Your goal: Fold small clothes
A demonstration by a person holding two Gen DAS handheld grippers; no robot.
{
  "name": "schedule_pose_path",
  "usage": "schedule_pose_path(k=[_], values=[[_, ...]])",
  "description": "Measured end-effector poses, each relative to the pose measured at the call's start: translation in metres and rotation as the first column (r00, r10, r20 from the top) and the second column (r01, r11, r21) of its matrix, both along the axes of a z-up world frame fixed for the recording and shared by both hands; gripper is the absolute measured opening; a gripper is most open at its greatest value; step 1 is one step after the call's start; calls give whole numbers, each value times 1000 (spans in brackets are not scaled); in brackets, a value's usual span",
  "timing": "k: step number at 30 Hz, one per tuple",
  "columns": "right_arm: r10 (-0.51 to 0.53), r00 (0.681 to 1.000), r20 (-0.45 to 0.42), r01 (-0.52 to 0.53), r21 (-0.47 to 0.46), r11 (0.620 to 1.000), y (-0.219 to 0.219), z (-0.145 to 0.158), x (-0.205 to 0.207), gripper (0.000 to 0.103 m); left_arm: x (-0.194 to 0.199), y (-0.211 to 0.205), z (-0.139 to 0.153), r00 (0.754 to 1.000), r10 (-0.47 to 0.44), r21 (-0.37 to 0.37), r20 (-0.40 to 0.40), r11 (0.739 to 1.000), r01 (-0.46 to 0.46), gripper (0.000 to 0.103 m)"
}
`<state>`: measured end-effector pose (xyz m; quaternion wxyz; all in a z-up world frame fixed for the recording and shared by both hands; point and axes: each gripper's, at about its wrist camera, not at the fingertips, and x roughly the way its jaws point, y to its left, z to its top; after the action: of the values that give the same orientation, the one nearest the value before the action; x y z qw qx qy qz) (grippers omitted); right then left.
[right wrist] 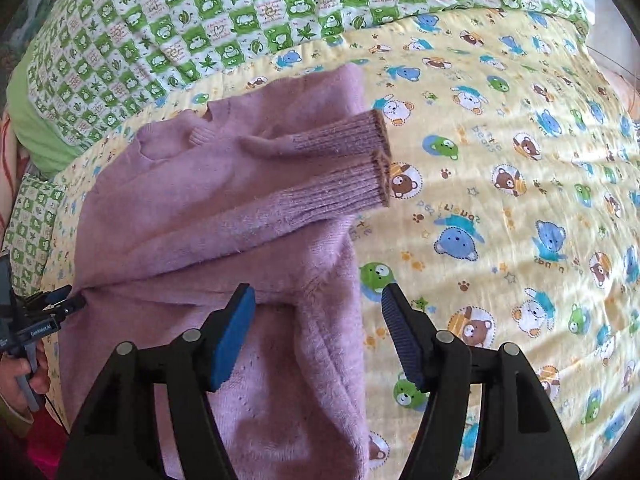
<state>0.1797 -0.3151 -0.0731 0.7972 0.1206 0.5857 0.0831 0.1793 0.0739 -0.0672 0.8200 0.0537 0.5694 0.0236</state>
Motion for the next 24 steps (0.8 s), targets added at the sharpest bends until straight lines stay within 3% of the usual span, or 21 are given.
schedule_pose_path(k=[2, 4, 10, 14, 15, 16, 18, 21, 22, 24], values=[[26, 1000, 3, -26, -18, 1000, 8, -6, 5, 67, 3, 3, -5, 1000, 14, 38, -13, 999, -14, 47], [66, 998, -16, -67, -45, 997, 17, -15, 11, 67, 4, 8, -8, 998, 51, 29, -22, 998, -50, 37], [147, 989, -6, -147, -23, 989, 26, -12, 4, 69, 0, 43, -4, 979, 203, -116, -16, 972, -204, 35], [231, 973, -18, -232, -108, 967, 35, -20, -1, 69, -2, 52, -5, 967, 252, -172, -19, 952, -252, 25], [234, 972, -12, -233, -137, 963, 36, -22, 0, 63, -3, 52, -6, 966, 259, -175, -16, 950, -257, 23], [219, 976, -1, -216, -161, 963, 35, -23, 2, 43, -4, 53, -6, 964, 265, -175, -13, 949, -263, 18], [143, 990, -3, -142, -129, 981, 23, -28, 8, 16, -7, 58, -1, 954, 300, -174, 5, 940, -295, 14], [-25, 999, 24, 27, -72, 997, -10, -26, 12, 11, -16, 75, 0, 931, 364, -222, 7, 909, -354, 14], [-66, 998, 23, 67, -63, 996, -20, -26, 11, 10, -17, 76, -3, 933, 360, -227, -9, 908, -353, 14], [-87, 996, -7, 87, -61, 994, -28, -36, 8, 10, -18, 69, -5, 950, 312, -188, -13, 933, -309, 14]])
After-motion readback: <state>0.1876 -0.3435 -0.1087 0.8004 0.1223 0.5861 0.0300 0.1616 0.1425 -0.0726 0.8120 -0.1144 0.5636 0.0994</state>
